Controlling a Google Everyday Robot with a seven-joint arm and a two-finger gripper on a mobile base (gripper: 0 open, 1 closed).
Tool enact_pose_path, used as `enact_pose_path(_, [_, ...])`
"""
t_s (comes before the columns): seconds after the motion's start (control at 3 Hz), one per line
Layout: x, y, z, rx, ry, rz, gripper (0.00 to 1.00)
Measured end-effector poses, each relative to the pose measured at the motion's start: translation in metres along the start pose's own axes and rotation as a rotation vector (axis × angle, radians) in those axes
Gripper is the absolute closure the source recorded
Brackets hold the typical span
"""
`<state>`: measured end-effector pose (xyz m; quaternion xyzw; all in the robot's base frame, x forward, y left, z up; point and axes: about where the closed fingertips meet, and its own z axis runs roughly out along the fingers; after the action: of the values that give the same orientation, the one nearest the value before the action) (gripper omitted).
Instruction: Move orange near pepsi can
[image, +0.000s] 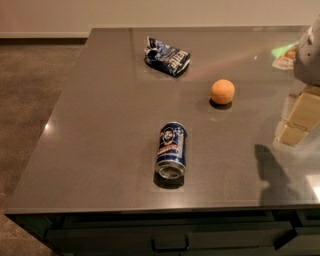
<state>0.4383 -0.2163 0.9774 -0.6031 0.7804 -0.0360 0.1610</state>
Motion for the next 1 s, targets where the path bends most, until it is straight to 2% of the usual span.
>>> enact_pose_path(0.67, [-0.002,-0.004,-0.001,0.011,0.000,0.015,0.00])
enact_pose_path(1.0, [-0.005,-0.030,0.008,0.046,-0.027,0.086,0.00])
